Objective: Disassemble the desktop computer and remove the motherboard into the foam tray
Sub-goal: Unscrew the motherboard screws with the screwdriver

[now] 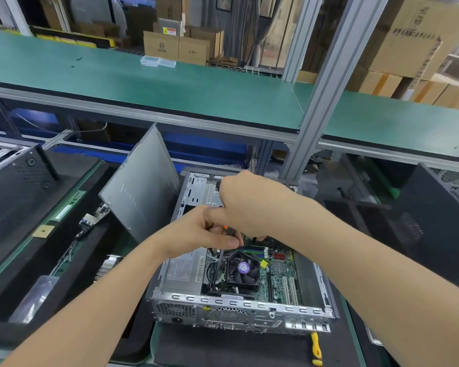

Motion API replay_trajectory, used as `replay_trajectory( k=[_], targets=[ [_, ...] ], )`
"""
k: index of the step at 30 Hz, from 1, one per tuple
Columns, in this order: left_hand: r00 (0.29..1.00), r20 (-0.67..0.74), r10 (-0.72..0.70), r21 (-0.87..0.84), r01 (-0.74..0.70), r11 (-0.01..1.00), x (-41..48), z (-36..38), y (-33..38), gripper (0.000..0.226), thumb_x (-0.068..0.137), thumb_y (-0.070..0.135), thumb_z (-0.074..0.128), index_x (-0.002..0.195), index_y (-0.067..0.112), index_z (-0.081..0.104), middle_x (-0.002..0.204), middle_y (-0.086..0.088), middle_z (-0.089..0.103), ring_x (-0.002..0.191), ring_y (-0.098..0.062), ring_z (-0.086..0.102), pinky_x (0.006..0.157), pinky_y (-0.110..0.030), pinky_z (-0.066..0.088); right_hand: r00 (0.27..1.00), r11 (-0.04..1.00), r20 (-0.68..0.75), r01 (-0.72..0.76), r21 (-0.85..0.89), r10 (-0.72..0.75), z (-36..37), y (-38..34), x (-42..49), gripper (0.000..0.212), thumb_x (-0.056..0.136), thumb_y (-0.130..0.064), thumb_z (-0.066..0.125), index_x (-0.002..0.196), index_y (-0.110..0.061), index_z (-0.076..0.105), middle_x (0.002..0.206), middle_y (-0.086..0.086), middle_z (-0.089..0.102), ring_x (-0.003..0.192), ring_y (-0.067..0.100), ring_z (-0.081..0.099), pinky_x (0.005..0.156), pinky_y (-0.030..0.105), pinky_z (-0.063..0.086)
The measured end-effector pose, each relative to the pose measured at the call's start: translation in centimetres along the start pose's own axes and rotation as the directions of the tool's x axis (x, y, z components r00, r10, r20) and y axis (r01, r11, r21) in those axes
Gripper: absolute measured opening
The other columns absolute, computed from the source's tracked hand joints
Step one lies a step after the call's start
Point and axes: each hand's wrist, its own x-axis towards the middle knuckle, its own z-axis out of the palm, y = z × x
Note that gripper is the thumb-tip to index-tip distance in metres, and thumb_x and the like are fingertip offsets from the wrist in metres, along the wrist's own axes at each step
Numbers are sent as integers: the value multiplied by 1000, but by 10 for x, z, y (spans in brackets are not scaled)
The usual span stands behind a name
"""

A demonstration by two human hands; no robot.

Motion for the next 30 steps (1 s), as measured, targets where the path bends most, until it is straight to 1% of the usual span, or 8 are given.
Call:
replay_trajectory(
  k=[5,9,12,16,20,23,26,30],
  targets=[
    [1000,-5,-18,-11,18,1000,0,1,5,14,85,22,77,97,15,79,97,-5,77,92,-13,69,84,-24,52,959,964,109,265,-17,-262,-15,11,-5,22,94,-40,65,85,-20,63,75,-4,60,67,15,56,51,30,37],
    [1000,-21,13,6,-13,1000,1,2,5,27,89,9,76,101,-13,65,95,-14,74,93,-11,71,84,-20,53,897,903,140,429,-36,-420,-26,15,-5,9,86,-24,72,89,-31,67,77,-13,63,73,8,57,59,27,45],
    [1000,-4,10,27,-9,1000,0,2,4,11,88,-1,75,98,-5,71,93,-1,75,91,-9,70,82,-19,54,851,860,191,507,-54,-489,-25,13,-1,23,77,-4,66,75,-27,70,82,-7,69,75,12,60,65,30,50],
    [999,-24,-32,29,32,999,-1,5,11,27,79,23,79,93,2,70,90,-1,73,86,-12,66,79,-24,51,839,839,171,536,-95,-517,-15,13,4,20,75,-1,65,72,-20,70,85,-1,68,79,18,61,66,29,46],
    [998,-48,-29,13,29,999,2,7,9,35,78,25,82,85,0,59,81,-25,50,76,-29,41,71,-45,36,838,842,167,535,-71,-519,-18,14,2,19,77,-8,70,90,-22,70,93,-6,62,85,13,56,68,27,43],
    [998,-47,-29,86,33,996,-1,5,9,35,77,34,82,91,4,68,93,-30,59,81,-24,57,77,-35,50,867,872,98,490,11,-488,-24,13,-2,20,87,-43,72,97,-26,68,94,-11,58,88,7,52,74,23,45],
    [999,-26,-46,103,49,994,-3,6,9,22,83,43,79,91,22,78,94,-27,63,70,-14,47,66,-20,43,967,978,-156,193,-77,-203,-19,4,-4,62,89,-82,42,73,-23,55,72,-4,53,64,16,54,53,33,41],
    [999,-16,-45,19,45,999,-1,4,4,18,83,47,81,83,29,76,69,-20,47,67,-35,33,72,-37,38,988,992,-95,-122,-35,119,-2,-9,1,66,95,-79,36,65,-20,34,68,2,40,54,17,40,47,29,27]
  ],
)
